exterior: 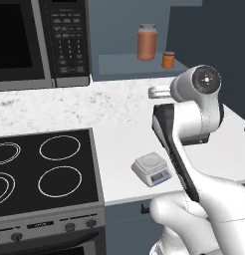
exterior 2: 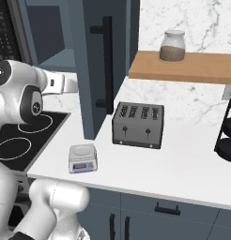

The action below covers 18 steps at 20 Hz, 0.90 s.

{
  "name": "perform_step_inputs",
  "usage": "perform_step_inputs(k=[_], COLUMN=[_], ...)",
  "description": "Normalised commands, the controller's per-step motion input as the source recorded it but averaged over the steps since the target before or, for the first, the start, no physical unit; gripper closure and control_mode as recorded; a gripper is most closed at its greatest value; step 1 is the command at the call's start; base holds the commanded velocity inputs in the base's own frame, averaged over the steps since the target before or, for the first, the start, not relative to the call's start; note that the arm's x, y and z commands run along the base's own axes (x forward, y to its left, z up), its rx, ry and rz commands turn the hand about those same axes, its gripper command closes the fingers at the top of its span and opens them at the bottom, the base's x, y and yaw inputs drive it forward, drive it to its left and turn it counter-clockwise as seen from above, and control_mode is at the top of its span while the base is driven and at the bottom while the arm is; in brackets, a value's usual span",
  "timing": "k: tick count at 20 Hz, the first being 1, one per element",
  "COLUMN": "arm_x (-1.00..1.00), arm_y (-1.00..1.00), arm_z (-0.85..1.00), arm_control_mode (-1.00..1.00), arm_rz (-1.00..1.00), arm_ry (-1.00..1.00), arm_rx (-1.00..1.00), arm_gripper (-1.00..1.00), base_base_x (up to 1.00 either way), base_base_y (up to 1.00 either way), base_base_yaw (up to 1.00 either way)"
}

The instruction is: Pick the jam and place it on the digital scale for weighing, and close the cabinet.

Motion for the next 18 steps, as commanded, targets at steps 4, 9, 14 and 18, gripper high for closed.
perform_step_inputs(k=[4,9,14,18], arm_x=[0.02,0.01,0.27,0.41], arm_y=[0.0,-0.04,-0.24,-0.12], arm_z=[0.41,0.26,0.01,0.14], arm_control_mode=[-1.0,-1.0,-1.0,-1.0], arm_rz=[-0.14,0.0,0.0,-0.01], arm_ry=[-0.06,-0.02,0.0,0.0], arm_rx=[0.01,0.0,0.04,0.02], arm_gripper=[-1.0,-1.0,-1.0,-1.0], base_base_x=[0.0,0.0,0.0,0.0], base_base_y=[0.0,0.0,0.0,0.0], base_base_yaw=[0.0,0.0,0.0,0.0])
